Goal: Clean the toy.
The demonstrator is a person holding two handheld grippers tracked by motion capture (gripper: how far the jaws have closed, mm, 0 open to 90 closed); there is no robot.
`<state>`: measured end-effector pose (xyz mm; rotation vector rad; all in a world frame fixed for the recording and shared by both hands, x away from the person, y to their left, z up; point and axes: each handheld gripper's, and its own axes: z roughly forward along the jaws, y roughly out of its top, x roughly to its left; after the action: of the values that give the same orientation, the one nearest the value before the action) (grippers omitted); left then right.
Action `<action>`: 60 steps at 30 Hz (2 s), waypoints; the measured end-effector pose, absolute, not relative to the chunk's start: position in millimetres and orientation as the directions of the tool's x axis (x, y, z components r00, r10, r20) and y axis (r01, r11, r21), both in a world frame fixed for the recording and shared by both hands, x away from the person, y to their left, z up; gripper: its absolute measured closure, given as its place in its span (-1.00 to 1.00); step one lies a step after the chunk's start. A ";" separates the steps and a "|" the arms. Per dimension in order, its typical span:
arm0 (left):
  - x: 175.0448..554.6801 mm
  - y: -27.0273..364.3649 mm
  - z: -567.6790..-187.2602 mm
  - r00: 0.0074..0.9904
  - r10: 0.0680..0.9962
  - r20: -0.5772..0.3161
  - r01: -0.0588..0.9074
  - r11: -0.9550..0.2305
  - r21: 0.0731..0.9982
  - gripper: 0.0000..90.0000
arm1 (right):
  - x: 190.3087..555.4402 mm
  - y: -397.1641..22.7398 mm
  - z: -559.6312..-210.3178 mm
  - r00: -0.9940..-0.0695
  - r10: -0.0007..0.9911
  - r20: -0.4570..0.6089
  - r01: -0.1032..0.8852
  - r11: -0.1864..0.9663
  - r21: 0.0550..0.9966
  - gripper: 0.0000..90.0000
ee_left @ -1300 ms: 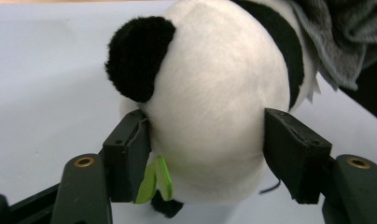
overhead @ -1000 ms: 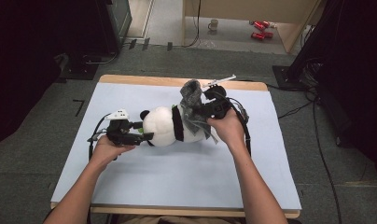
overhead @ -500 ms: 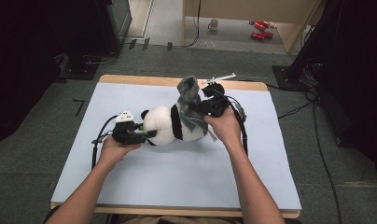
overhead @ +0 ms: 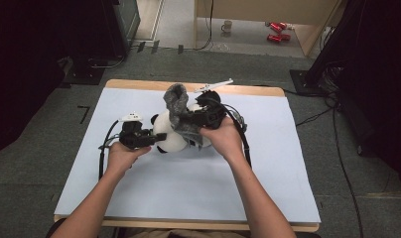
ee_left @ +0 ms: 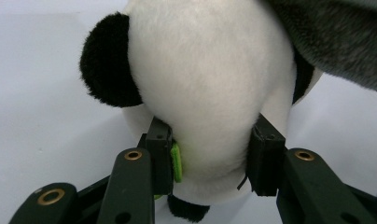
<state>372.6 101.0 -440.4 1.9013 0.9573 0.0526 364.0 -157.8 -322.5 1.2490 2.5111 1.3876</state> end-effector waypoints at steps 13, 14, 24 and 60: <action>370.9 99.7 -436.8 0.696 0.623 -0.358 0.590 -0.212 0.779 0.34 | 368.4 -113.3 -360.7 -0.701 0.614 0.361 0.660 0.367 0.656 0.79; 370.8 99.6 -436.9 0.695 0.624 -0.357 0.592 -0.215 0.777 0.34 | 370.2 -112.7 -365.5 -0.696 0.622 0.359 0.664 0.367 0.651 0.79; 371.5 99.0 -437.0 0.687 0.631 -0.359 0.604 -0.223 0.765 0.38 | 375.2 -121.2 -375.4 -0.678 0.676 0.288 0.655 0.378 0.654 0.78; 376.7 102.6 -437.6 0.693 0.622 -0.364 0.615 -0.249 0.748 0.39 | 387.3 -232.8 -357.3 -0.494 0.826 0.270 0.722 0.216 0.658 0.79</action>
<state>376.7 102.6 -437.6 1.9349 0.9588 0.0089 387.3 -232.8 -357.3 1.4995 2.3388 1.1412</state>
